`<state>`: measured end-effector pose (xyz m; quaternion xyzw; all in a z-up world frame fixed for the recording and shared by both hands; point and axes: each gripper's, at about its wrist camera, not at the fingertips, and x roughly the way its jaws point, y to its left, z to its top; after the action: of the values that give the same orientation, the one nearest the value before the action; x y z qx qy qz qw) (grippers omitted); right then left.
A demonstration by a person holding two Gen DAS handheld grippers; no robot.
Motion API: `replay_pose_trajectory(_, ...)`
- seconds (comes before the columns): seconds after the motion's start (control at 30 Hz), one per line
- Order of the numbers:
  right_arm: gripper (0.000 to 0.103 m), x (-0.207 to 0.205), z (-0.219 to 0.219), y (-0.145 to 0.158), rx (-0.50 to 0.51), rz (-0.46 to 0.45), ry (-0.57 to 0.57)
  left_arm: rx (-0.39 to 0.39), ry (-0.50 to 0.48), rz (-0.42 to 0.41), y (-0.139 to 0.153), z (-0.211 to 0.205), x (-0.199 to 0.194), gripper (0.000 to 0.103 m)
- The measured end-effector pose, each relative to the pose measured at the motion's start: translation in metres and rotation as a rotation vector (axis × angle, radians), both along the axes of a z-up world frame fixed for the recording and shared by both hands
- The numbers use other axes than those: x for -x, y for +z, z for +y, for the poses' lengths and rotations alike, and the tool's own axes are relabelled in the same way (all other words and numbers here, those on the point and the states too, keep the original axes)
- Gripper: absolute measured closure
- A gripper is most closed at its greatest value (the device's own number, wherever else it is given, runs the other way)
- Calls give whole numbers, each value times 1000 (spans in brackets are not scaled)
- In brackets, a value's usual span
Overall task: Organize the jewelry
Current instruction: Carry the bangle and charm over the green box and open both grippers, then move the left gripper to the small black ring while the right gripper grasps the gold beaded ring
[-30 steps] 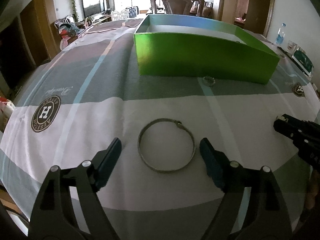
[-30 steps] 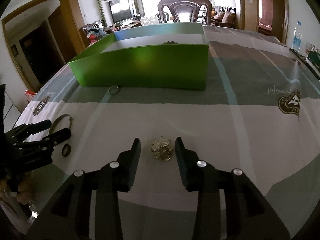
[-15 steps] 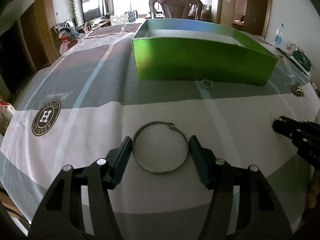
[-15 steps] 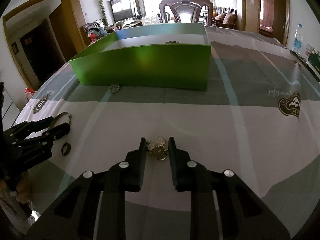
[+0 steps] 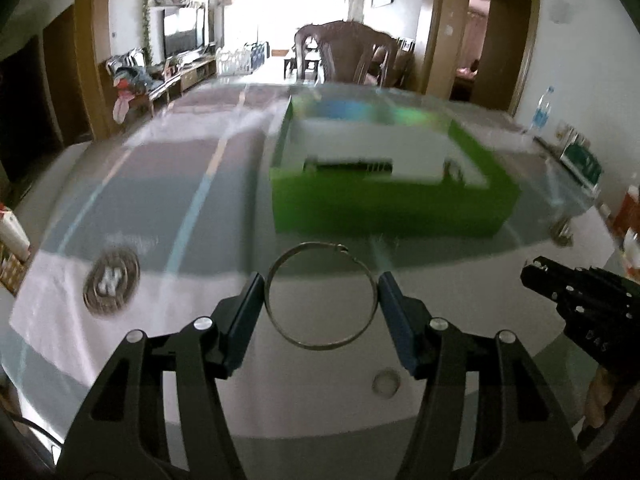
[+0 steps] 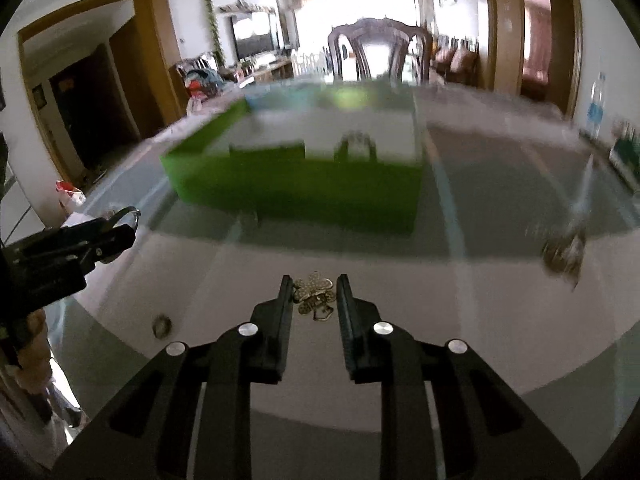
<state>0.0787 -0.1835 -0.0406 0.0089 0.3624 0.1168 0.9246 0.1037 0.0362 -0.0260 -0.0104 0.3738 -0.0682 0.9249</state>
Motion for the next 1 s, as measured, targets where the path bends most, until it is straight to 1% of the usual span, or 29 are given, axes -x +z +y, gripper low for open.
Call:
replay_pose_trajectory(0.07, 81, -12, 0, 27, 25, -56, -15, -2, 1, -18, 17, -1, -13, 44)
replay_pose_trajectory(0.13, 81, -30, 0, 48, 29, -92, -24, -24, 14, -40, 34, -5, -34, 44)
replay_pose_trajectory(0.2, 81, -58, 1, 59, 29, -91, -36, -40, 24, -37, 43, -13, -64, 44)
replay_pose_trajectory(0.23, 81, -74, 2, 60, 29, -82, -44, -45, 22, -29, 43, -17, -78, 44)
replay_pose_trajectory(0.27, 81, -96, 2, 55, 25, -52, -50, -50, 26, -17, 42, -20, -92, 44)
replay_pose_trajectory(0.33, 81, -126, 3, 40, 17, 13, -75, -67, 53, 11, 31, -26, -123, 44)
replay_pose_trajectory(0.4, 81, -147, 6, 24, 13, 65, -83, -59, 82, 59, 15, -27, -150, 44)
replay_pose_trajectory(0.47, 81, -160, 11, 11, 36, 95, -101, -27, 94, 93, 5, -23, -164, 44)
replay_pose_trajectory(0.53, 80, -163, 14, 0, 62, 105, -114, -15, 101, 111, -2, -21, -171, 44)
replay_pose_trajectory(0.57, 79, -163, 16, -1, 62, 101, -119, -17, 104, 108, -3, -21, -172, 44)
replay_pose_trajectory(0.6, 68, -160, 15, 1, 52, 94, -123, -15, 106, 100, -2, -20, -170, 43)
replay_pose_trajectory(0.63, 55, -156, 13, 4, 35, 83, -122, -11, 106, 88, 0, -20, -169, 38)
replay_pose_trajectory(0.67, 53, -148, 11, 8, 14, 63, -122, -4, 102, 73, 1, -19, -165, 33)
replay_pose_trajectory(0.77, 53, -120, 8, 19, -30, 44, -94, -17, 95, 31, 13, -15, -147, 31)
replay_pose_trajectory(0.83, 53, -102, 8, 24, -62, 49, -69, -46, 86, 9, 17, -11, -128, 30)
replay_pose_trajectory(0.87, 53, -89, 11, 23, -77, 60, -44, -76, 92, -4, 18, -9, -114, 28)
replay_pose_trajectory(0.9, 54, -81, 15, 21, -76, 75, -24, -117, 103, -15, 15, -5, -98, 28)
replay_pose_trajectory(0.93, 57, -75, 22, 16, -61, 96, -8, -143, 108, -16, 13, -2, -88, 27)
replay_pose_trajectory(1.0, 59, -70, 41, 2, -10, 155, 7, -185, 116, -3, 2, 7, -61, 27)
